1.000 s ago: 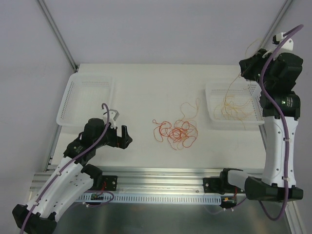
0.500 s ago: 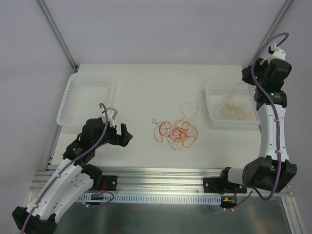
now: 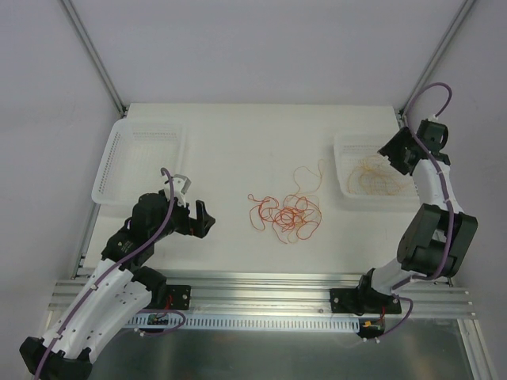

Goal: Untangle the cables

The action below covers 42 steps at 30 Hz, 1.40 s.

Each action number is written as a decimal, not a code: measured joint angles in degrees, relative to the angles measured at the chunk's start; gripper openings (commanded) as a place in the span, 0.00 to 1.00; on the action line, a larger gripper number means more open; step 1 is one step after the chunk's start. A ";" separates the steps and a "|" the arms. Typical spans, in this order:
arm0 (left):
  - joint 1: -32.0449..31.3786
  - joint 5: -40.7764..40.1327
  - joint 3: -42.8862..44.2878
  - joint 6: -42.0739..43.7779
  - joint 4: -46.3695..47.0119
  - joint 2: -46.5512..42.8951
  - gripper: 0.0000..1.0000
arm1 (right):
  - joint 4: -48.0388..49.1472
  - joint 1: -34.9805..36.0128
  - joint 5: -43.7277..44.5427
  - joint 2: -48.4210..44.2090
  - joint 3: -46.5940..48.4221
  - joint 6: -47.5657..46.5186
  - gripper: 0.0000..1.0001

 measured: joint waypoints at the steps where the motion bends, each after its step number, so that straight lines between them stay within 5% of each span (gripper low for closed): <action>1: 0.00 -0.02 0.00 0.02 0.00 0.00 0.99 | -1.60 -0.22 0.66 0.52 1.16 0.33 0.79; 4: 0.00 -0.02 -0.02 0.20 0.00 0.00 0.99 | -5.81 -0.59 2.91 1.18 4.76 0.61 0.89; 12: 0.00 -0.02 -0.02 0.79 0.02 0.59 0.99 | -14.34 1.73 4.70 -4.28 8.61 -0.76 0.91; 19: 0.00 0.04 -0.02 0.98 0.04 2.49 0.99 | -16.85 22.05 1.92 -10.97 6.73 -3.61 0.89; 24: 0.00 0.07 -0.02 0.98 0.02 3.63 0.99 | -14.91 37.68 1.62 -12.94 -4.33 -2.45 0.89; 33: 0.00 0.52 -0.04 0.96 0.07 4.52 0.99 | -11.82 47.32 5.66 -7.69 -18.95 2.82 0.79; 42: 0.00 1.84 -0.04 0.92 0.07 5.64 0.99 | -6.32 62.55 6.14 6.21 -12.44 6.08 0.77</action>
